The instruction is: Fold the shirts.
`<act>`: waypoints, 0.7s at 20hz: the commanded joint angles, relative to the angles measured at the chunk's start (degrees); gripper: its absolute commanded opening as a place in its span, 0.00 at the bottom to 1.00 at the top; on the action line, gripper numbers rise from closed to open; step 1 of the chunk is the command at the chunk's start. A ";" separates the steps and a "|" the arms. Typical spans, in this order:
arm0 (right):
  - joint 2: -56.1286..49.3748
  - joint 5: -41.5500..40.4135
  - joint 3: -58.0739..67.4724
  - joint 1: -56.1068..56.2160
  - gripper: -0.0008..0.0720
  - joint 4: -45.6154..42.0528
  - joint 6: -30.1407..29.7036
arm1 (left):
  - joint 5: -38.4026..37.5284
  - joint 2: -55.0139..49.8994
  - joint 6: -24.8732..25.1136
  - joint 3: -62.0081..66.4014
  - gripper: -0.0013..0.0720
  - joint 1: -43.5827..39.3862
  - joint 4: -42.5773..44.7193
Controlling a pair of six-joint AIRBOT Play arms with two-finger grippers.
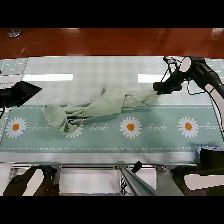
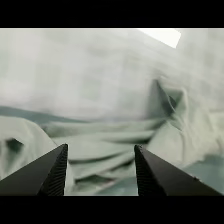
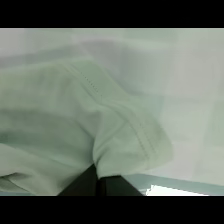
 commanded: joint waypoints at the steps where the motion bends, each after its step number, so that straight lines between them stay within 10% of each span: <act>1: -0.02 -0.74 -0.02 0.02 0.03 0.09 -0.66 | -5.29 4.59 -6.47 -2.32 0.71 -2.97 -1.33; 14: -0.02 0.61 -0.02 0.02 0.03 2.54 -3.52 | 30.40 -12.46 -9.07 -15.82 0.78 -41.46 -0.66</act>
